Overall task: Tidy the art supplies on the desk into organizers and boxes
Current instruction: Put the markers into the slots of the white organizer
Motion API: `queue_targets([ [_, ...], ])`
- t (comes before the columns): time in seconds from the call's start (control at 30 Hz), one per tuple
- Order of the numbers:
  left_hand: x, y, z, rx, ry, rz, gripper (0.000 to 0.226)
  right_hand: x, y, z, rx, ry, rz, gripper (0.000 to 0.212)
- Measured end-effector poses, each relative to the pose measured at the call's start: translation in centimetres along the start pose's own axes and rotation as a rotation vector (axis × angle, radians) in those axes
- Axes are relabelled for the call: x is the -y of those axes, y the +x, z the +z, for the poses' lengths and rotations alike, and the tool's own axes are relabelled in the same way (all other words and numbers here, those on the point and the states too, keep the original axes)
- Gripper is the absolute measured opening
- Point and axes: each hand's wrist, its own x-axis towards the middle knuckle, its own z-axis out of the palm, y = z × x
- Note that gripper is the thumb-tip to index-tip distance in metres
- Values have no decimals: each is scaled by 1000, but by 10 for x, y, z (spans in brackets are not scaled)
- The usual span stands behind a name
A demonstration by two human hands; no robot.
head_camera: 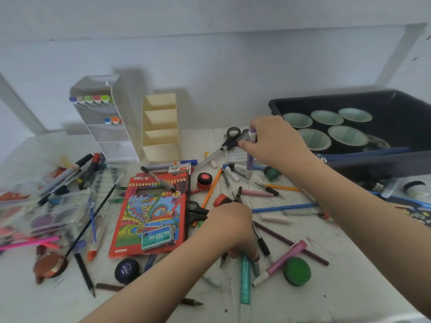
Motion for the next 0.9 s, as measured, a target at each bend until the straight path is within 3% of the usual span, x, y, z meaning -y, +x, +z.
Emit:
queue_targets([
  [0.27,5,-2,-6,20,-250,-11,21,-7,0,1,12,59,-25,27],
  [0.4,23,-9,-27,-66,-443,27,29,-5,1,2,42,162,-39,22],
  [0.6,65,-24,-58,-370,-726,51,16,7,2,9,-39,334,-66,25],
  [0.73,100,-34,-70,-589,-900,-49,24,24,7,18,-90,358,-80,23],
  [0.9,147,-52,-74,-872,-1030,-73,28,57,20,30,-27,545,-102,11],
])
